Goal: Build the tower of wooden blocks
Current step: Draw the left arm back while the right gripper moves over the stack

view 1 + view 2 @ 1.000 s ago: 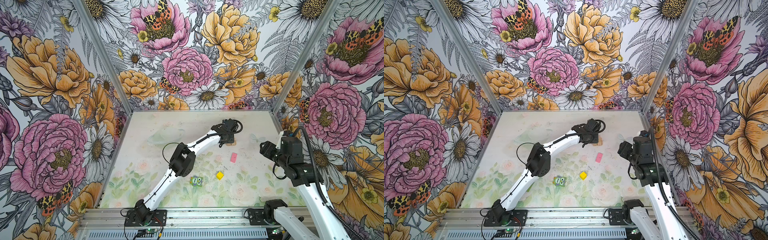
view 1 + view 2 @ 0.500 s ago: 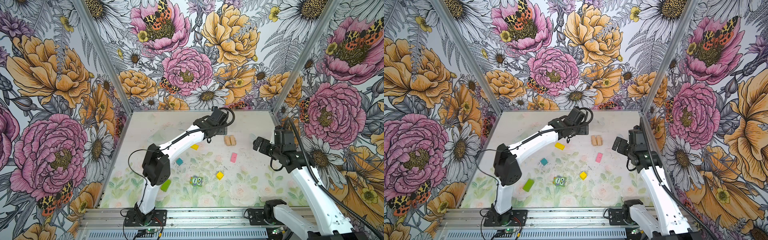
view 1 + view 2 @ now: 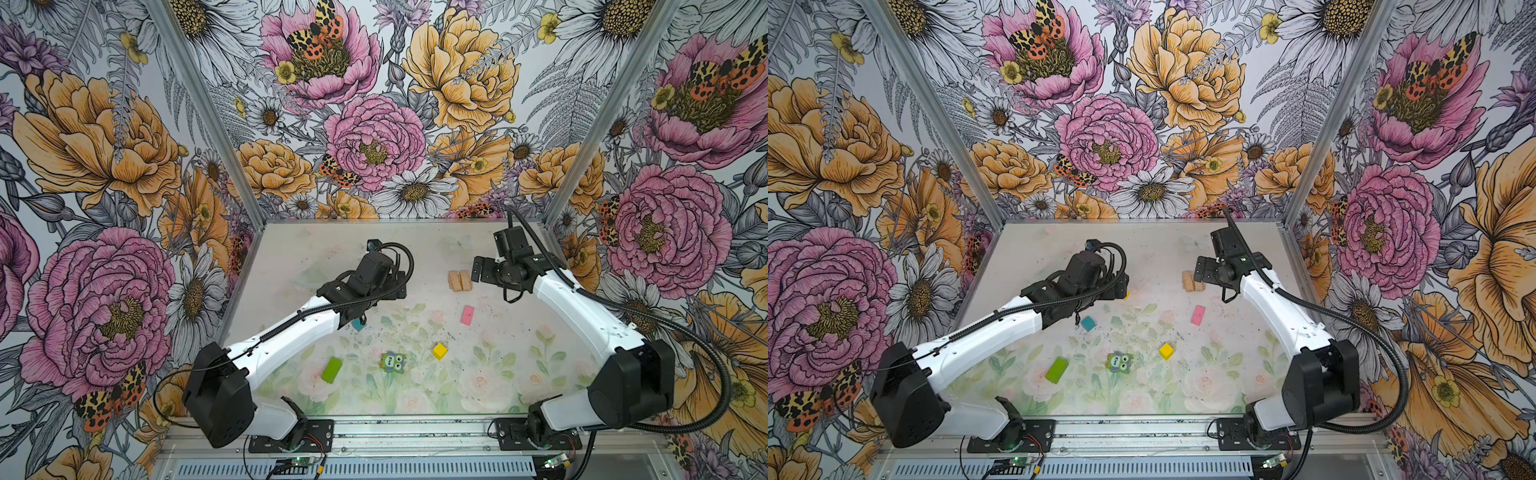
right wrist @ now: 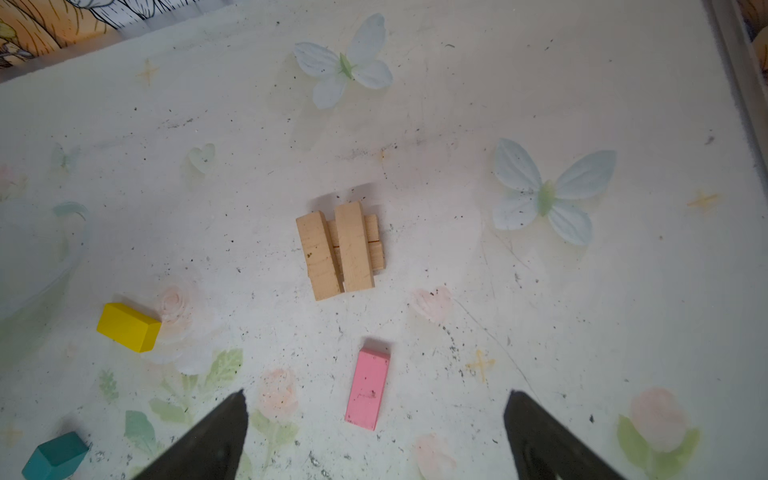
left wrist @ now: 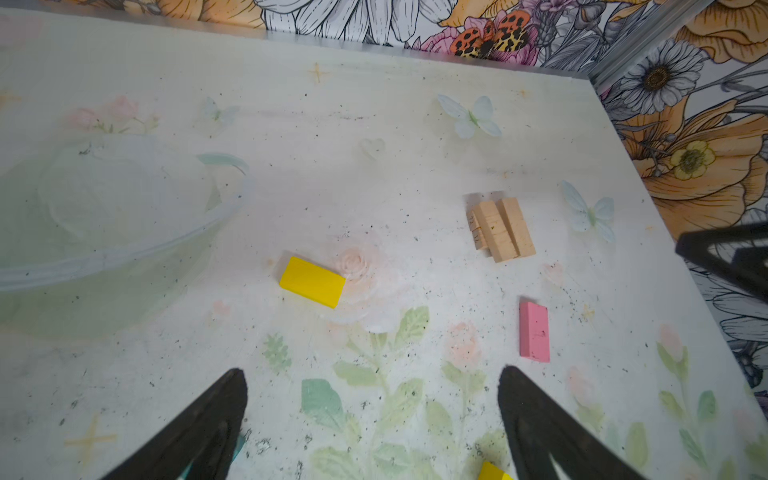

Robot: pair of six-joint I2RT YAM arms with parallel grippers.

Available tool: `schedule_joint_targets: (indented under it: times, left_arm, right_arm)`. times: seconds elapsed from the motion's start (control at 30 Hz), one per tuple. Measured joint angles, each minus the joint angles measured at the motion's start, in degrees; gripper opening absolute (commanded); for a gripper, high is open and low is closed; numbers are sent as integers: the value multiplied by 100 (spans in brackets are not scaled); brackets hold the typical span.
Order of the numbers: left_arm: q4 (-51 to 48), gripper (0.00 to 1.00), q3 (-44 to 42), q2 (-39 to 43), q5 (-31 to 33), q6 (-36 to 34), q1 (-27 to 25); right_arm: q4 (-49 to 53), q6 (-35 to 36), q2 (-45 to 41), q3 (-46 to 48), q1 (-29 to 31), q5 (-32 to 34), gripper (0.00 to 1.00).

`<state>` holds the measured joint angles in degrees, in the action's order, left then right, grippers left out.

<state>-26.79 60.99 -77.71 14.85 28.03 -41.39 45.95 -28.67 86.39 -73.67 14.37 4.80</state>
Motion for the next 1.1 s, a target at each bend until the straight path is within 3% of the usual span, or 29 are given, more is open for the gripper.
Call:
schedule_joint_targets:
  times: [0.17,0.47,0.67,1.1]
  left_arm:
    - [76,96,-750,695,17,2,136]
    - [330,96,-1187,1513,-247,-24,942]
    - [356,96,-1340,1574,-511,-61,1209]
    - [437,96,-1355,1427,-726,-61,1244]
  right_arm:
    - [-15,33,970,-621,9,13,99]
    - [13,129,2118,-1537,59,-11,99]
    - [66,269,2610,-1716,138,-55,99]
    - [162,522,2914,-1740,186,-144,95]
